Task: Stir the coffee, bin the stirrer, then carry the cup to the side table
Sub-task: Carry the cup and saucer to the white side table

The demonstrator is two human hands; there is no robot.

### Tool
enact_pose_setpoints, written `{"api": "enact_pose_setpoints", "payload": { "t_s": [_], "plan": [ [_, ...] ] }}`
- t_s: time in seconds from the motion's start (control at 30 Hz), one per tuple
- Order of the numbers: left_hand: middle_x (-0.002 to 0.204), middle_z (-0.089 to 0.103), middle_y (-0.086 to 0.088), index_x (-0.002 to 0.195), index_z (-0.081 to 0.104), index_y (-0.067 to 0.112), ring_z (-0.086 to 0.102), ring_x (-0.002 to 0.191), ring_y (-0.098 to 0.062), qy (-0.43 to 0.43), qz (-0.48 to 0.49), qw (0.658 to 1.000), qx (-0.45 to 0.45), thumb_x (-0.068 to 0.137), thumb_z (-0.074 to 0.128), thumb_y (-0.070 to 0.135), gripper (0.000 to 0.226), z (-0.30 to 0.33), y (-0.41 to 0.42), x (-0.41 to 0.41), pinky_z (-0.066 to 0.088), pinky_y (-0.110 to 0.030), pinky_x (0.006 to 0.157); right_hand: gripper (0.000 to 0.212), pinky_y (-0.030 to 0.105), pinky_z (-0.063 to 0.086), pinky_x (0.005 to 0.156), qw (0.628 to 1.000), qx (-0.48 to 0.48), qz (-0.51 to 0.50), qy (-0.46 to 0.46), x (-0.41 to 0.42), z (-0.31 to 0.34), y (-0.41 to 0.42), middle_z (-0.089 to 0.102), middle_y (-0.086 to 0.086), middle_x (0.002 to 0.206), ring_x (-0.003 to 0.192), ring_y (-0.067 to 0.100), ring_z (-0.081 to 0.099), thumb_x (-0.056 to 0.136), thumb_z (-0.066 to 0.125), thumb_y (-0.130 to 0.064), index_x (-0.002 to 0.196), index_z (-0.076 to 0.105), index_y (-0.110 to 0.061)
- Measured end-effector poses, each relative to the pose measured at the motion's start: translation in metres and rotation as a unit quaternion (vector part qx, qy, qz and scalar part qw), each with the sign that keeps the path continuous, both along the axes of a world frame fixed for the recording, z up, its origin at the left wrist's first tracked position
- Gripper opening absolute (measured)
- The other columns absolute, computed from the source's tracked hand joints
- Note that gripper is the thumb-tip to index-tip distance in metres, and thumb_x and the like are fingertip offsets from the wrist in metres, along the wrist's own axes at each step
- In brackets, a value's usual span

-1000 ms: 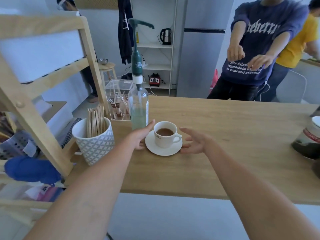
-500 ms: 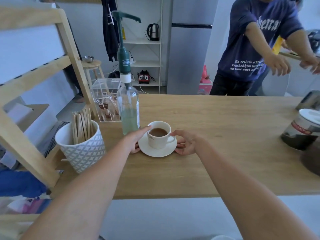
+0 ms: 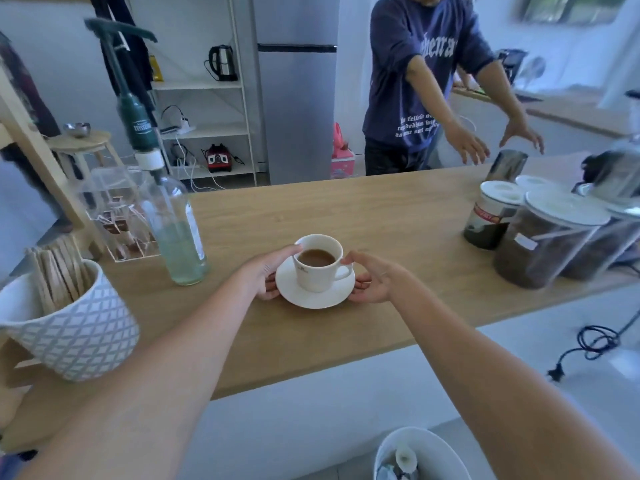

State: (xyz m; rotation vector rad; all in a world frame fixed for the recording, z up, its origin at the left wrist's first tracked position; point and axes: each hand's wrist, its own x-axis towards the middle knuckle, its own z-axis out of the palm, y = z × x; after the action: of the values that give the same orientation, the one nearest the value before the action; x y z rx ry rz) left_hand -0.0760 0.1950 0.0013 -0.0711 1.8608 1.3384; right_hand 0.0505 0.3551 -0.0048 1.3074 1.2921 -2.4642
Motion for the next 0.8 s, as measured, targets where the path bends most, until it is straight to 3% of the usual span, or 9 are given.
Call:
{"api": "enact_pose_setpoints", "payload": {
  "t_s": [0.2, 0.4, 0.53, 0.63, 0.7, 0.8],
  "plan": [
    [0.079, 0.057, -0.003, 0.082, 0.055, 0.011, 0.054, 0.073, -0.016, 0.008, -0.077, 0.997, 0.004, 0.072, 0.077, 0.049, 0.045, 0.009, 0.064, 0.062, 0.047, -0.03, 0.091, 0.037, 0.038, 0.052, 0.096, 0.997, 0.004, -0.078, 0.012, 0.089, 0.013, 0.041, 0.061, 0.017, 0.104, 0.105, 0.029, 0.062, 0.072, 0.071, -0.008, 0.103, 0.054, 0.001],
    [0.079, 0.055, -0.005, 0.08, 0.053, 0.008, 0.053, 0.073, -0.017, 0.006, -0.165, 0.986, 0.008, 0.075, 0.075, 0.048, 0.046, 0.018, 0.136, 0.166, 0.047, -0.032, 0.097, 0.036, 0.036, 0.051, 0.097, 0.988, 0.035, -0.149, 0.007, 0.21, 0.025, 0.081, 0.063, 0.017, 0.106, 0.103, 0.03, 0.061, 0.074, 0.069, -0.011, 0.105, 0.055, 0.0],
    [0.075, 0.055, -0.007, 0.076, 0.052, 0.004, 0.052, 0.069, -0.017, -0.006, -0.218, 0.976, 0.015, 0.077, 0.072, 0.049, 0.05, 0.022, 0.177, 0.245, 0.048, -0.026, 0.075, 0.048, 0.035, 0.053, 0.09, 0.977, 0.018, -0.213, 0.003, 0.297, 0.023, 0.106, 0.064, 0.017, 0.105, 0.095, 0.029, 0.063, 0.069, 0.071, -0.01, 0.112, 0.054, 0.005],
    [0.077, 0.056, -0.005, 0.08, 0.053, 0.006, 0.053, 0.07, -0.016, -0.027, -0.258, 0.965, 0.032, 0.071, 0.077, 0.05, 0.051, 0.018, 0.207, 0.309, 0.047, -0.026, 0.089, 0.036, 0.031, 0.052, 0.09, 0.966, 0.024, -0.256, -0.006, 0.372, 0.026, 0.12, 0.062, 0.015, 0.09, 0.083, 0.026, 0.062, 0.073, 0.068, -0.013, 0.101, 0.054, 0.006],
    [0.083, 0.058, -0.005, 0.083, 0.054, 0.004, 0.055, 0.074, -0.017, -0.041, -0.288, 0.956, 0.037, 0.066, 0.081, 0.05, 0.056, 0.015, 0.225, 0.351, 0.047, -0.029, 0.097, 0.035, 0.028, 0.051, 0.092, 0.958, 0.034, -0.284, -0.017, 0.422, 0.028, 0.123, 0.06, 0.013, 0.089, 0.085, 0.025, 0.061, 0.075, 0.067, -0.016, 0.099, 0.053, 0.005],
    [0.087, 0.06, -0.007, 0.087, 0.054, 0.003, 0.058, 0.077, -0.018, -0.052, -0.333, 0.941, 0.037, 0.065, 0.082, 0.048, 0.058, 0.013, 0.247, 0.413, 0.049, -0.029, 0.094, 0.031, 0.029, 0.051, 0.094, 0.942, 0.03, -0.335, -0.02, 0.491, 0.029, 0.126, 0.061, 0.014, 0.095, 0.094, 0.026, 0.06, 0.074, 0.068, -0.015, 0.093, 0.054, 0.005]
  ]
}}
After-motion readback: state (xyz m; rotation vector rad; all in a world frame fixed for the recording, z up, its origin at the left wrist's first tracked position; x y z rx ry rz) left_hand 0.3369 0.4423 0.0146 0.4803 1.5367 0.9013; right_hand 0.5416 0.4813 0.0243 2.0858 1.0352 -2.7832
